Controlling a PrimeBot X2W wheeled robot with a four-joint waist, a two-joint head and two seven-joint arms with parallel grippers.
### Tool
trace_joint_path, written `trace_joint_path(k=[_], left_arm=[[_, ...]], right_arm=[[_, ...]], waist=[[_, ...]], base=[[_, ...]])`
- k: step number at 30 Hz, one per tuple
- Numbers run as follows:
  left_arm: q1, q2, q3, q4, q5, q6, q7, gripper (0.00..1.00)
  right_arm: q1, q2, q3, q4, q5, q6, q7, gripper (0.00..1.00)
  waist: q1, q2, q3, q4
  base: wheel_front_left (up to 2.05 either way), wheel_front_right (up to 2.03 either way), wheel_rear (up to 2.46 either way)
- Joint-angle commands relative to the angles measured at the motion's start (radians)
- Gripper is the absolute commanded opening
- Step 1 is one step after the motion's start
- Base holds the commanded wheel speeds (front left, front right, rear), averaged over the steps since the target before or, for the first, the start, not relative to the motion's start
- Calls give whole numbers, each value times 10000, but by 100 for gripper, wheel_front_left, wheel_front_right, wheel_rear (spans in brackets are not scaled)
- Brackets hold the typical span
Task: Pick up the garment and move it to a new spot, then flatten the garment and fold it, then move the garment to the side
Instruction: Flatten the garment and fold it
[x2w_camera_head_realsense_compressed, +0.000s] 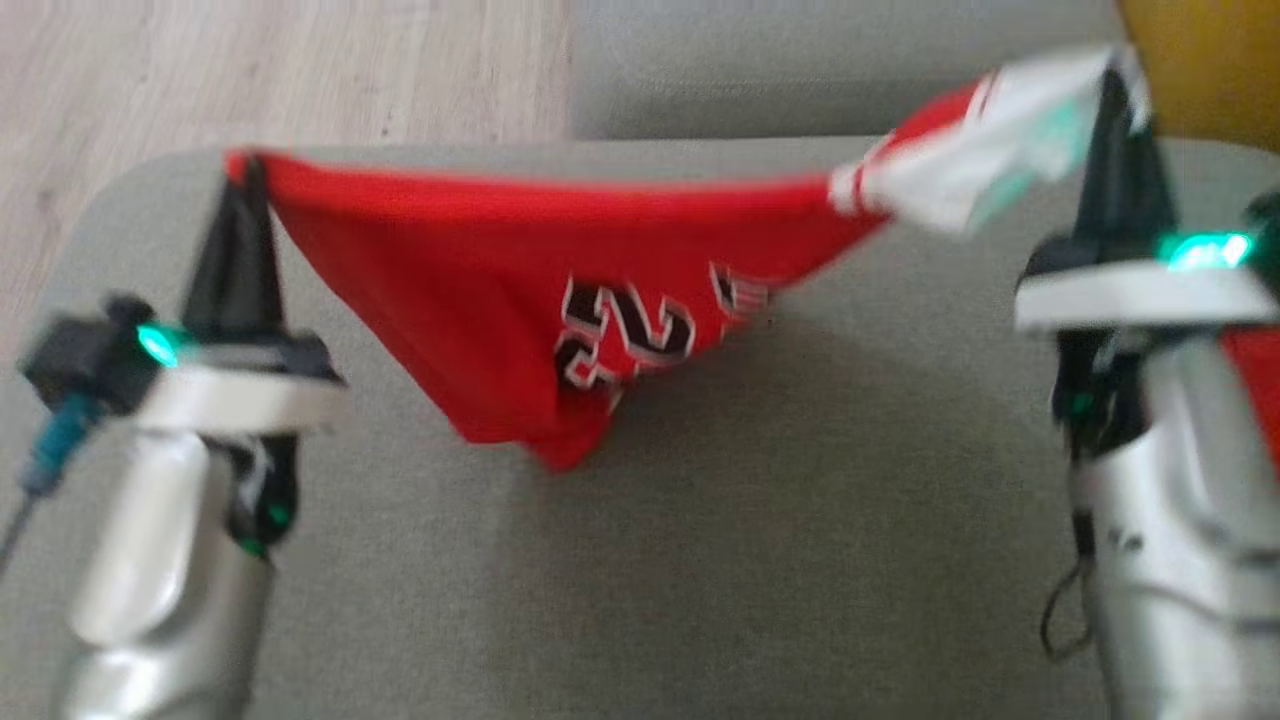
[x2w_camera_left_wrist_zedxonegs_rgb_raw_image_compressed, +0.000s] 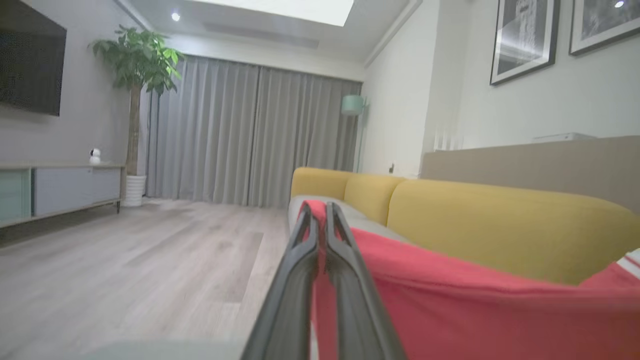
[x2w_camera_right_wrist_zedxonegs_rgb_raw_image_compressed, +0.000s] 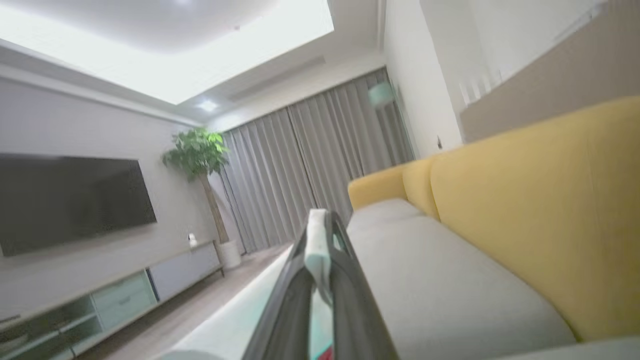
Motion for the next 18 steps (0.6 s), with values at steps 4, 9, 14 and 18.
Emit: trace_joint_path(k=[4,9,14,18], left_arm=[[-1695,1071,54,-487,-338,17,-49,0],[-3061,1871,-244,-786,-739,17,144,0],[-3999,2251,-392,-842,-981,17,563,0],[-4450,2258,-432,-534,-1034,49,792,0]], right_arm=[[-1498,-109,265,-1041,289,-9,-38,0],[-2772,-486,360,-1532,460,-9,-38,0],[-3731,-690,548,-1220,300,-9,-27,0],[-4424,-712,805,-696,-5,-9,35,0]], waist=[[1,0,-257,-140],[1,0,-389,-109],[1,0,-243,34],[1,0,290,87]], base=[[0,0,0],[0,0,0],[0,0,0],[0,0,0]])
